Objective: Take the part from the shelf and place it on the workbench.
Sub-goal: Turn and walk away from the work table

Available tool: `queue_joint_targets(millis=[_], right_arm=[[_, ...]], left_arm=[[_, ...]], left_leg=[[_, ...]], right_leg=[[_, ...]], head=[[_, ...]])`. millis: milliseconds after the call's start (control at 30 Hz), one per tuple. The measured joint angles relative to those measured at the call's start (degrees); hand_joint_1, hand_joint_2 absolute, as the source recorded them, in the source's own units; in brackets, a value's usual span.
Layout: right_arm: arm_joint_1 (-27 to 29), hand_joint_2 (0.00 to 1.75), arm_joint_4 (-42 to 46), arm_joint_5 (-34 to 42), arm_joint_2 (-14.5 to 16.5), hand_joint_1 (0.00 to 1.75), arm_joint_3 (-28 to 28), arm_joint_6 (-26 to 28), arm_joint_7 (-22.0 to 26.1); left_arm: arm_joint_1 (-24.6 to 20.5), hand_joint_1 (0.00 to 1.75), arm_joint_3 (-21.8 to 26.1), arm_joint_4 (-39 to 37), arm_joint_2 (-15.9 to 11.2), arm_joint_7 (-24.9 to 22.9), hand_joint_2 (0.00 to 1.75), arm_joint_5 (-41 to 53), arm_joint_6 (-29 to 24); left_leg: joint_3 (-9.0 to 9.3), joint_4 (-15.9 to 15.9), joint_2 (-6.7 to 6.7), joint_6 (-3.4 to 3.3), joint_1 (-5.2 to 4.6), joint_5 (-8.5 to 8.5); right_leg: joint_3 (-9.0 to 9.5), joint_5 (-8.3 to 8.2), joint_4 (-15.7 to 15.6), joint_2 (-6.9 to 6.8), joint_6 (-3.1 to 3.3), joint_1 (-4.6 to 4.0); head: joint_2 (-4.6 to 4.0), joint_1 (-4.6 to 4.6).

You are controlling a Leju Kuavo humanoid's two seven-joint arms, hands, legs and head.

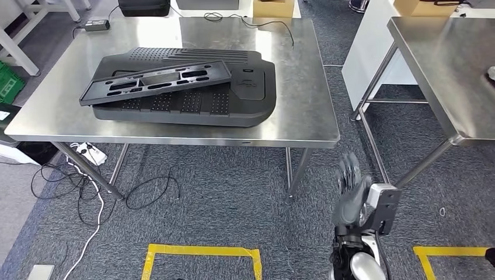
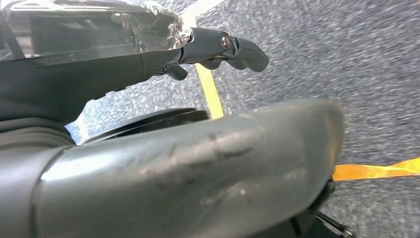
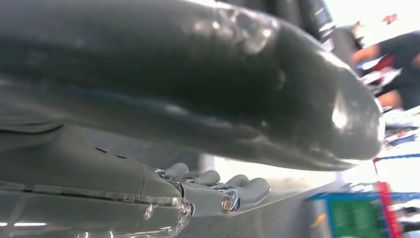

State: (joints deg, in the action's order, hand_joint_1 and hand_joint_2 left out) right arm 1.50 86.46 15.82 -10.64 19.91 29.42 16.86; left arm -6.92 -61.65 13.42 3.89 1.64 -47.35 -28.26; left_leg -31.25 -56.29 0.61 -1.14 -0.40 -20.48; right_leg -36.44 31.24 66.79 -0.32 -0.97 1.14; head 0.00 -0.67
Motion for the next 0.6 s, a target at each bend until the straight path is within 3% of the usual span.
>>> queue_joint_targets(millis=[67,100,200,333,467,600], right_arm=[[-0.18,0.0,-4.08,0.54,-0.04,0.0,-0.25,-0.25,0.91],[-0.25,0.0,-5.77,0.62,-0.04,0.0,-0.32,-0.33,1.07],[-0.4,0.0,-9.86,0.68,-0.04,0.0,-0.41,-0.44,1.22],[-0.83,0.0,-13.45,0.64,-0.03,0.0,-0.46,-0.44,1.28],[-1.45,0.0,-18.34,2.19,0.01,0.0,-0.46,-0.14,-2.5],[-2.59,0.0,-31.99,7.76,0.48,0.0,-0.47,-5.8,-2.06]], left_arm=[[0.03,0.0,0.01,0.0,0.0,-0.03,0.0,-0.04,-0.03],[0.03,0.0,0.02,0.0,0.0,-0.04,0.0,-0.05,-0.07],[0.11,0.0,0.04,0.0,0.0,-0.09,0.0,-0.06,-0.17],[0.13,0.0,0.06,0.0,0.0,-0.09,0.0,-0.06,-0.2],[0.15,0.0,0.08,0.0,0.0,-0.92,1.75,-0.52,-0.48],[0.35,0.0,0.08,0.0,0.0,-1.94,1.75,-1.21,-0.52]], left_leg=[[-0.78,-1.12,-0.01,0.45,-0.13,-0.02],[-1.17,-1.57,-0.02,0.52,-0.22,-0.16],[-1.61,-2.04,-0.03,0.24,-0.21,-0.24],[-1.57,-1.75,-0.04,0.8,0.01,0.11],[-1.46,-1.52,-0.06,1.26,0.08,0.3],[-1.49,-1.49,-0.14,1.36,0.23,0.34]], right_leg=[[3.65,-1.84,-6.56,0.09,0.41,-0.07],[4.19,-2.05,-7.97,0.14,0.74,-0.11],[3.98,-2.19,-8.28,0.21,1.32,-0.32],[3.98,-2.22,-8.27,0.19,1.87,-0.73],[3.96,-2.23,-8.26,0.19,2.23,-0.83],[3.94,-2.23,-8.27,0.11,2.32,-0.85]], head=[[0.0,-0.64],[0.0,-0.79],[0.0,-0.15],[0.0,0.41],[0.0,0.72],[0.0,0.77]])
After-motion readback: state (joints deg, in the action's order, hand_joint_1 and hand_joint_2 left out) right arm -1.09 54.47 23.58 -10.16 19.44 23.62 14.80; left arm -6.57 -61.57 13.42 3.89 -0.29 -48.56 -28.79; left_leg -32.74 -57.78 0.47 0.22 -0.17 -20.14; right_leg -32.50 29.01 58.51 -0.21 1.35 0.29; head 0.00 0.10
